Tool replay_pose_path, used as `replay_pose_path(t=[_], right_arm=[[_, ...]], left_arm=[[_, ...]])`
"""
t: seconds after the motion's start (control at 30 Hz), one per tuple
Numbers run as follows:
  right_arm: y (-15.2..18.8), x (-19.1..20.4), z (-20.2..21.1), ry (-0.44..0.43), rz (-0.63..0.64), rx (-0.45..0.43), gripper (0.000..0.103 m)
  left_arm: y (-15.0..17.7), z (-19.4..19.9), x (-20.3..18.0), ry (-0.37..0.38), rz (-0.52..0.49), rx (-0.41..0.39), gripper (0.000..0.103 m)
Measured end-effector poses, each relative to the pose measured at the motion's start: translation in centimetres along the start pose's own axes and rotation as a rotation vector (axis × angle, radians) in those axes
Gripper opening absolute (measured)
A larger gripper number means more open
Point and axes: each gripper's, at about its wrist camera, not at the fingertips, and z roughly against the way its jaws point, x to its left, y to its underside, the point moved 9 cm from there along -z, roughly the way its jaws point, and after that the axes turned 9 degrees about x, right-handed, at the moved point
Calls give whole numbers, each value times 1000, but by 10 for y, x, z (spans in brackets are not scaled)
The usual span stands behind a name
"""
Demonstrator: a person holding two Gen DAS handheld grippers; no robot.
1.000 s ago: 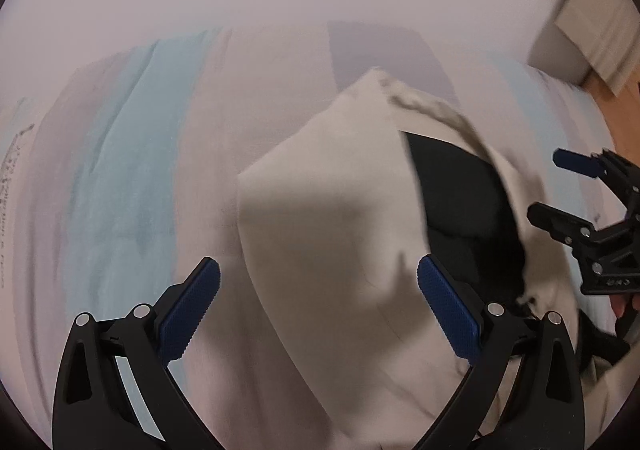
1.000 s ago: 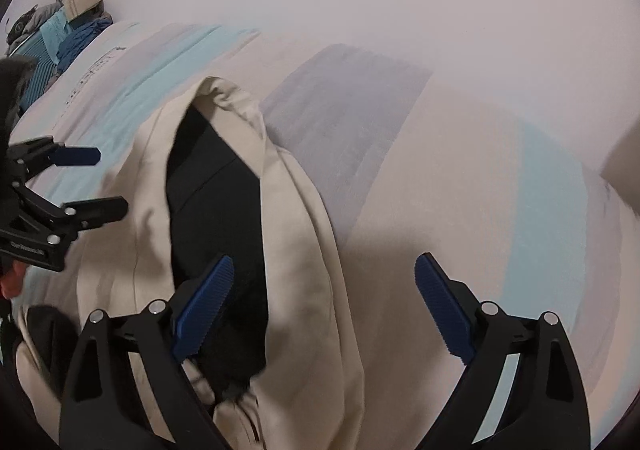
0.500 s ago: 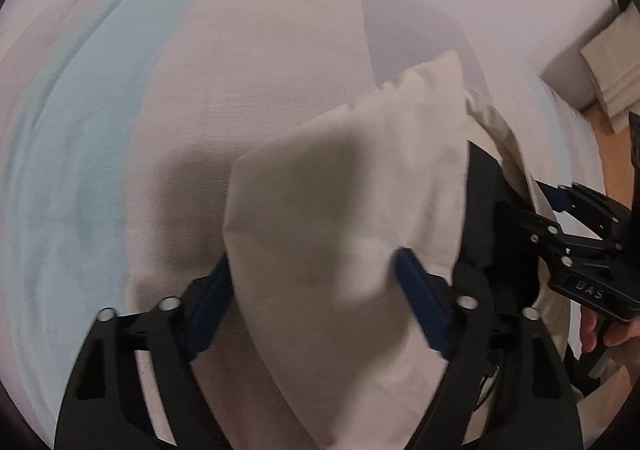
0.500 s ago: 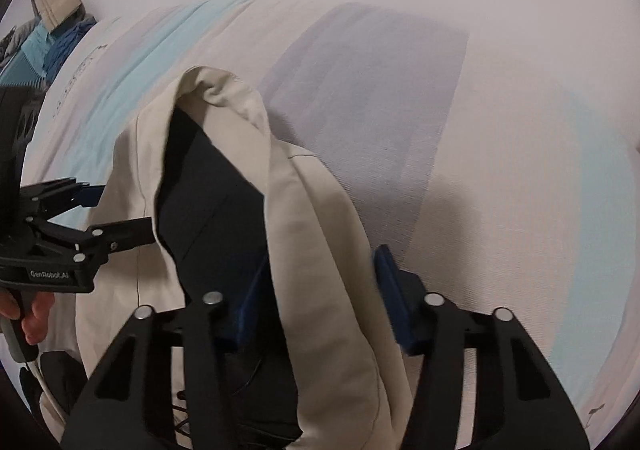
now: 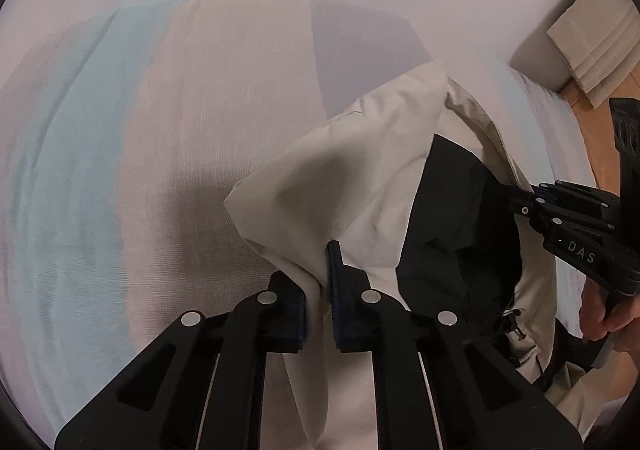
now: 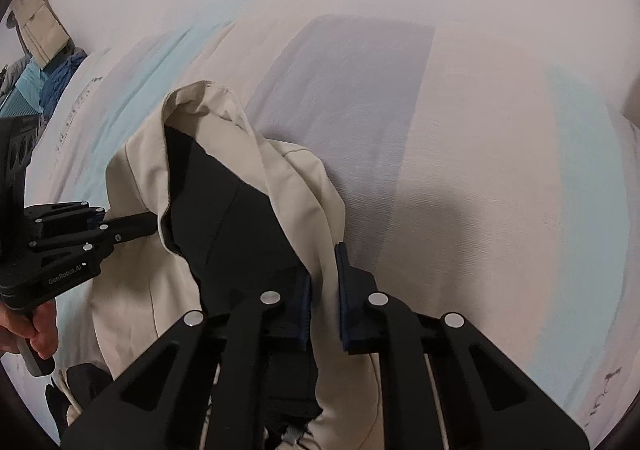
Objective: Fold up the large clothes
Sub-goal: 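Grasp the hood edge with both tools, then lift the hood with both tools and fold it toward the hem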
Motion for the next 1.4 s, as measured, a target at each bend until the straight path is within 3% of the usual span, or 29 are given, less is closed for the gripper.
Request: replay_pose_path(t=[0.23,0.57,0.83,1.13,1.4], right_arm=[[13,-2,45,40,-15,-89,9],[67,12,96,90,6,-196,5],[99,14,131,116,21,-279,5],[173,18,154,168,-15,-278,5],[232,38,176,222,5,-301,5]], left_arm=[[-3,30,-14,-22,-25,-54,8],[36,84,-54,-59,-105,-187,6],[60,118,-73,-69,-104,-303,6],[121,141,-115,-144,-188,-378,6],[177,152,-136,-207,-229,-380,6]])
